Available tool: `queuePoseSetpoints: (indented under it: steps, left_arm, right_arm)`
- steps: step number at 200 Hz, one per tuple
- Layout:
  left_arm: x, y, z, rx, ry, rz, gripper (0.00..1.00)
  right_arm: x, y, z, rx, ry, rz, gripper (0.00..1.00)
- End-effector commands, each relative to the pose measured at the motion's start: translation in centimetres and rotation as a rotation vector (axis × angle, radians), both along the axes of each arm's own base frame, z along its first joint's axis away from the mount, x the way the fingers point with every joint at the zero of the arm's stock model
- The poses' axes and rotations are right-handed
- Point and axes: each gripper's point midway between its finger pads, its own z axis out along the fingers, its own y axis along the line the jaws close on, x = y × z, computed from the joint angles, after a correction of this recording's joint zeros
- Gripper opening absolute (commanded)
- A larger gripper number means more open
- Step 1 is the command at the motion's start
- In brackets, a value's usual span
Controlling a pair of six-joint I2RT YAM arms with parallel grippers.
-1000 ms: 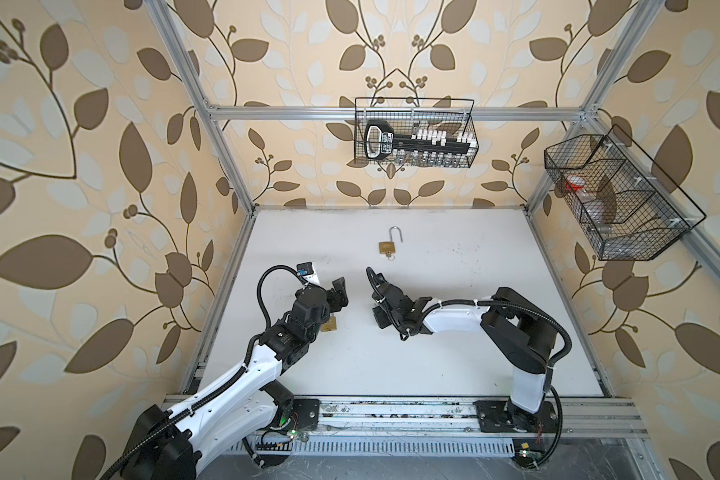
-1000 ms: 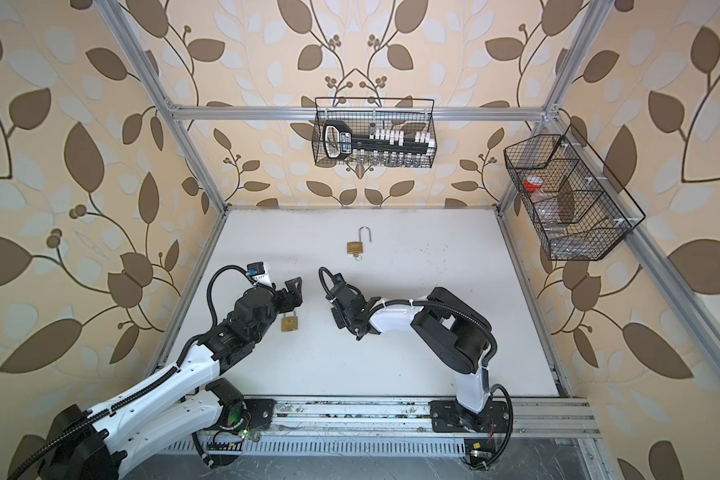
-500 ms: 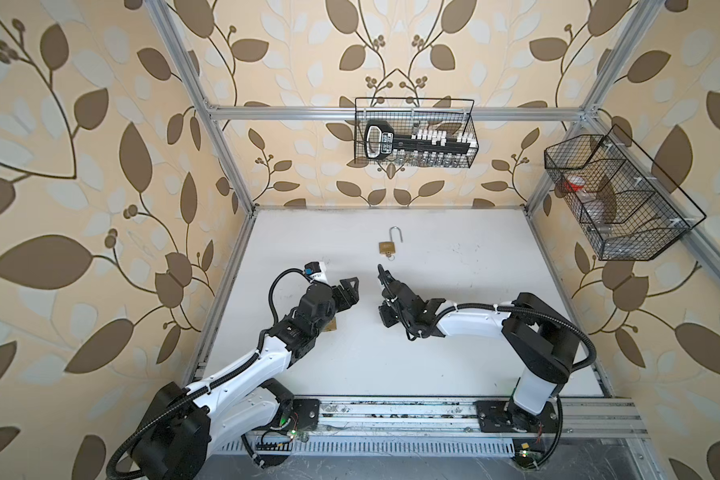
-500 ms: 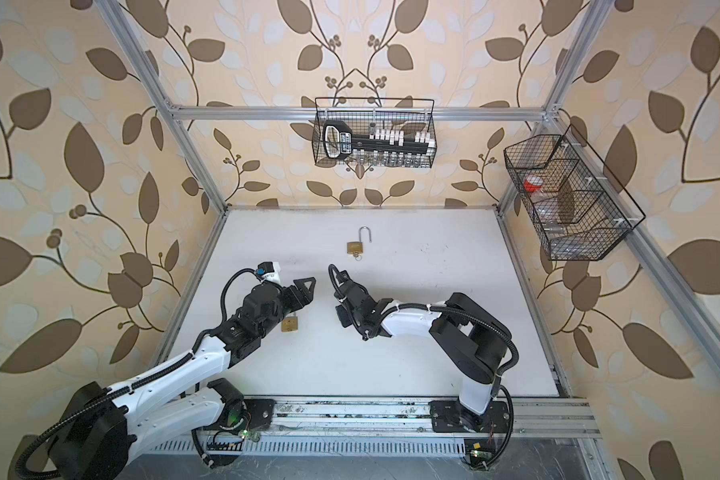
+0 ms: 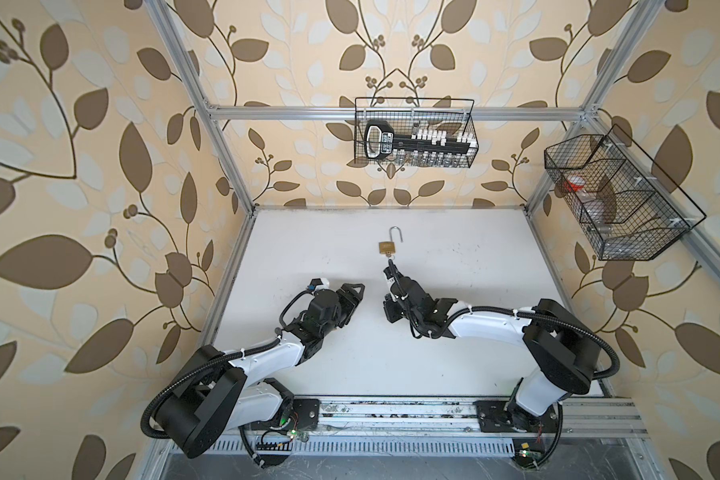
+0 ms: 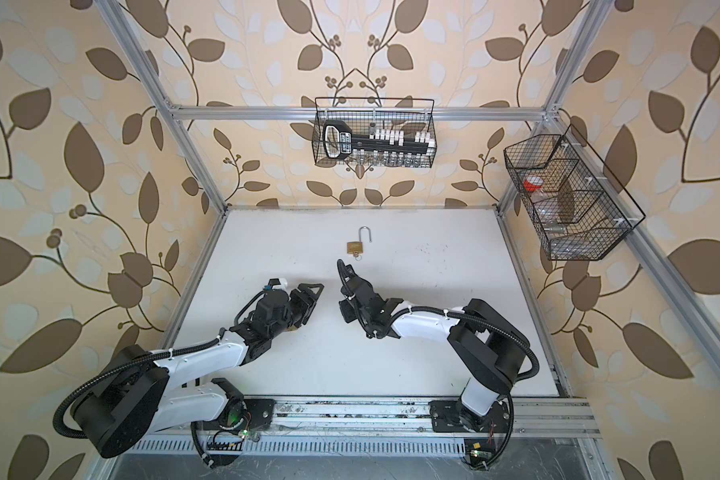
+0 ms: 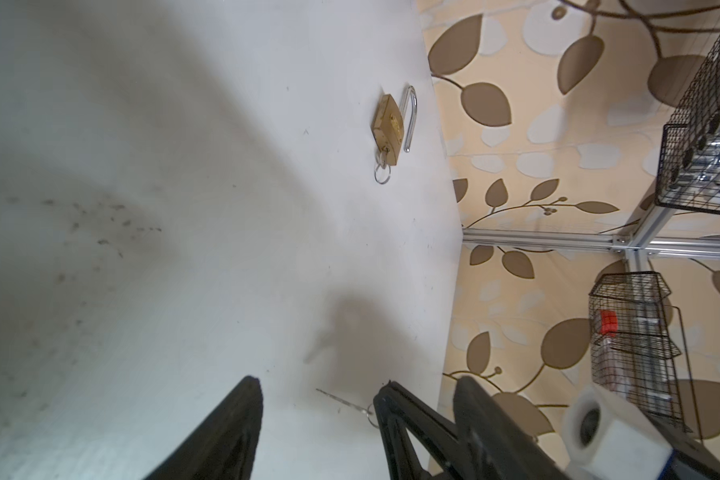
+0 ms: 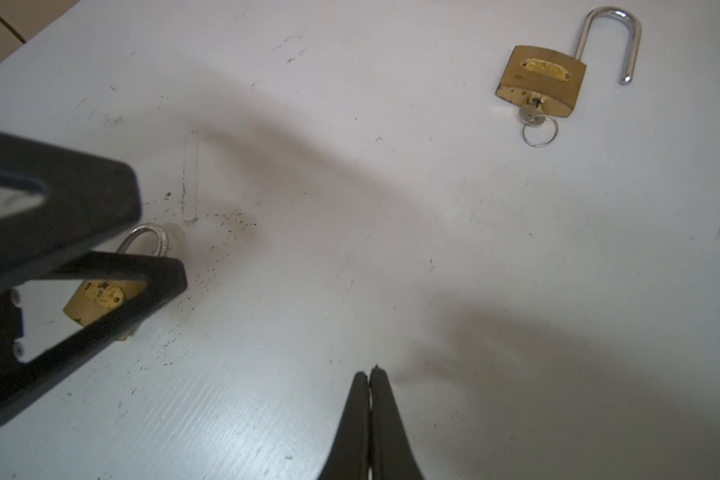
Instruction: Unlock with the key
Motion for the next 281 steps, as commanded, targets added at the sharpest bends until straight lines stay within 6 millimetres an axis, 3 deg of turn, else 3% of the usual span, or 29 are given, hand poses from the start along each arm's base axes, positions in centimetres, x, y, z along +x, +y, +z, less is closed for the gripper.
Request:
queuePoseSetpoints:
  steps: [1,34,62,112,174,179,227,244,281]
  left_arm:
    - [0.6,-1.1,3.7,-0.133,-0.057,0.044,0.75]
    - [0.0,-2.1,5.0,-0.145,-0.058,0.065,0.79]
    - [-0.2,-4.2,6.2,-0.194,-0.075,0.056,0.83]
    - [0.0,-8.1,6.6,-0.325,-0.095,0.045,0.82]
    - [-0.8,-11.1,8.3,-0.429,-0.105,0.027,0.88]
    - [-0.8,-11.4,7.1,-0.417,-0.087,0.031,0.88]
    - [-0.9,-13.6,6.9,-0.497,-0.085,0.014,0.94]
    - [-0.6,-13.9,7.3,-0.538,-0.115,0.023,0.99]
    - [0.3,-13.4,8.5,-0.634,-0.193,0.082,0.99]
  right_arm:
    - [0.4,-0.9,1.5,0.010,-0.066,-0.021,0.00]
    - [0.7,-2.5,3.4,0.066,-0.106,-0.047,0.00]
    - [0.4,-3.4,5.4,0.123,-0.164,-0.053,0.00]
    - [0.0,-4.3,6.9,0.161,-0.208,-0.071,0.00]
    - [-0.3,-4.6,7.5,0.185,-0.220,-0.074,0.00]
    - [-0.3,-4.6,7.6,0.190,-0.221,-0.073,0.00]
    - [-0.5,-5.1,8.2,0.203,-0.240,-0.080,0.00]
    - [-0.6,-5.0,8.2,0.208,-0.239,-0.076,0.00]
    - [-0.9,-4.5,7.9,0.224,-0.220,-0.058,0.00]
